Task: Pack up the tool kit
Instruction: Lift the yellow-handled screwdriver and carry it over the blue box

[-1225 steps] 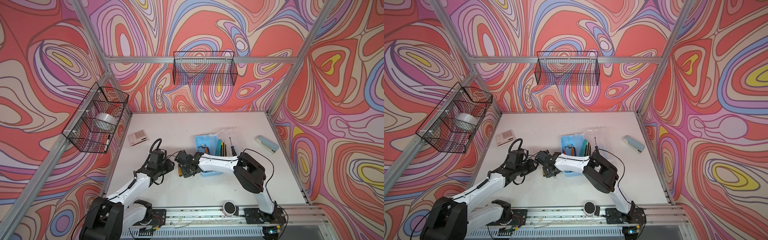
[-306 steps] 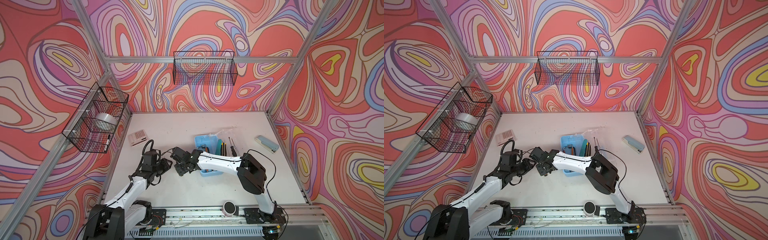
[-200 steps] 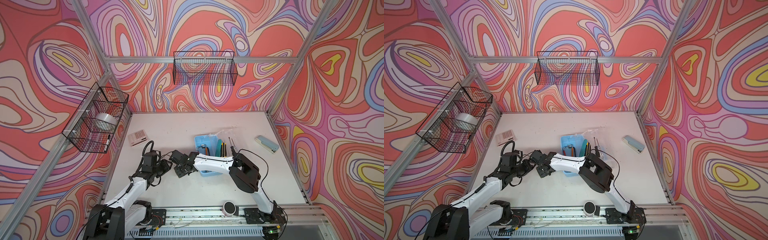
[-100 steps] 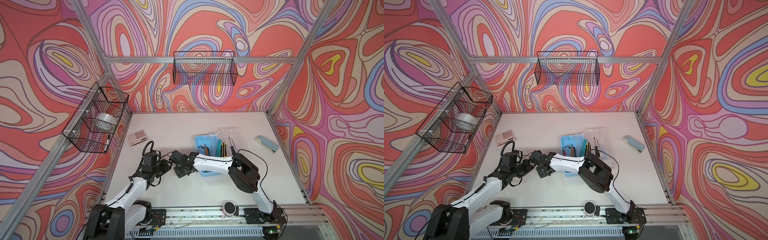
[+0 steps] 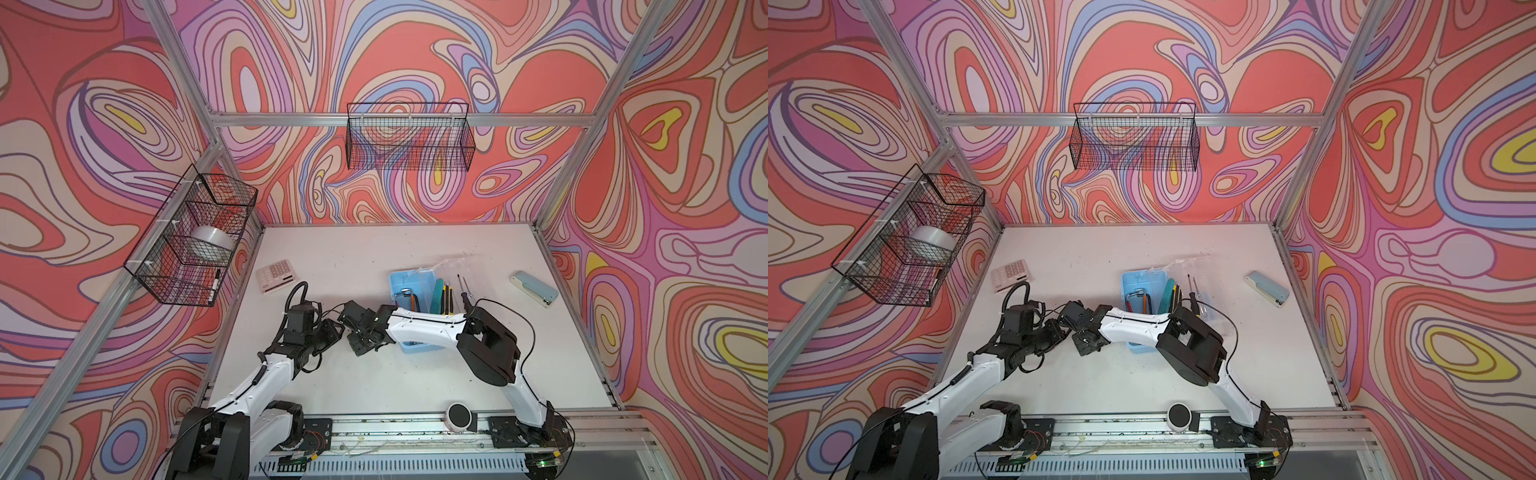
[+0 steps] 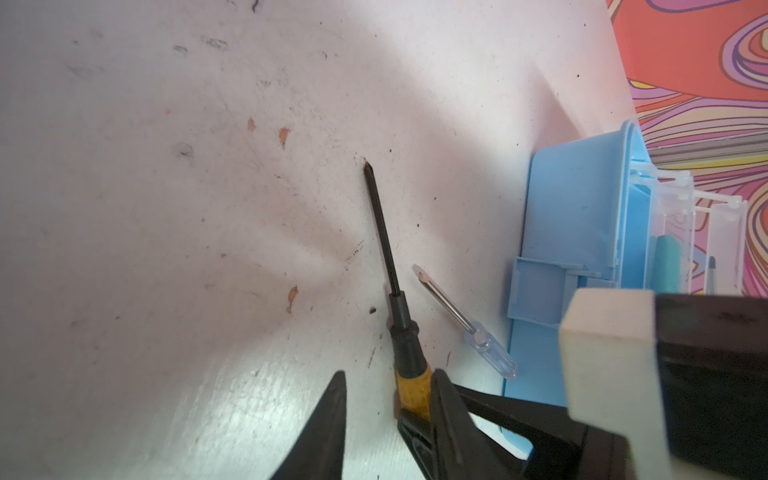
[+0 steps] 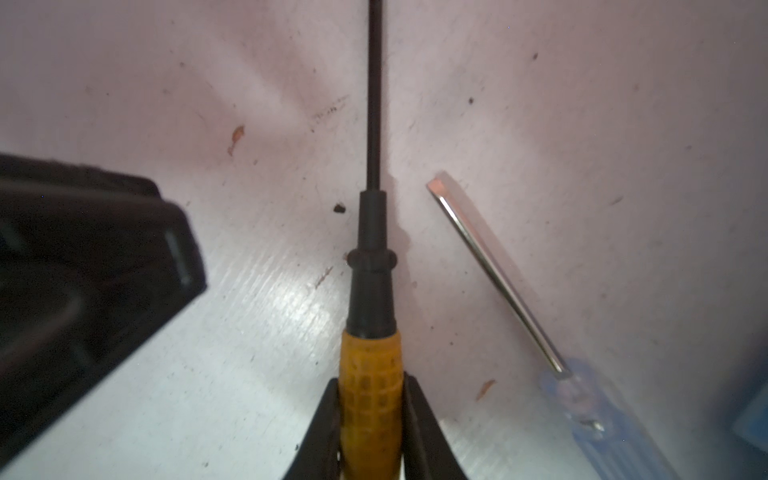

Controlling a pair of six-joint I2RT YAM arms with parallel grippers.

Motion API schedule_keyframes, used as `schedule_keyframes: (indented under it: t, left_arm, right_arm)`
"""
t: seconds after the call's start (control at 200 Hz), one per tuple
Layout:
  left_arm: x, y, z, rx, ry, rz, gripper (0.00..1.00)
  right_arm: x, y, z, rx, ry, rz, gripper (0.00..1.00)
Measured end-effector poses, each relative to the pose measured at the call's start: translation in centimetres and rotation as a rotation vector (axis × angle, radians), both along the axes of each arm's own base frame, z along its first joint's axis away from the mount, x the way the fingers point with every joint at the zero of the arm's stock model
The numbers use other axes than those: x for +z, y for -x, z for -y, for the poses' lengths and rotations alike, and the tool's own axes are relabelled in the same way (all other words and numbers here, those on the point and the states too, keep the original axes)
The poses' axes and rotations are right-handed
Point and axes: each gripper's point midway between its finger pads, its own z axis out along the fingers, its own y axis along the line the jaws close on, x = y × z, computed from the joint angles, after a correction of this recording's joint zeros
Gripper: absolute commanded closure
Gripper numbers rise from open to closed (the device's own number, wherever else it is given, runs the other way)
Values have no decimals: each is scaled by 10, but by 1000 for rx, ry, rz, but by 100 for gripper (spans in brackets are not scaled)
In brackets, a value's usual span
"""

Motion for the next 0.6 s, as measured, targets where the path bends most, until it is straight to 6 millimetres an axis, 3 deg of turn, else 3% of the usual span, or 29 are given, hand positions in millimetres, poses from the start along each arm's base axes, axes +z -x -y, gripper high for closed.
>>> schedule_keyframes:
  t: [0.31,0.441,0.596]
  left_arm:
    - [7,-2,-2,7,-12,30,66]
    - [7,-1,-4,10,-18,33,66]
    - [8,-1,-4,9,-19,34,65]
  right_arm:
    - [10,0,3,-3,-18,18,100]
    - [36,-2,7,-11,-53,50,100]
    - [83,-16,25,-43,-87,133,100]
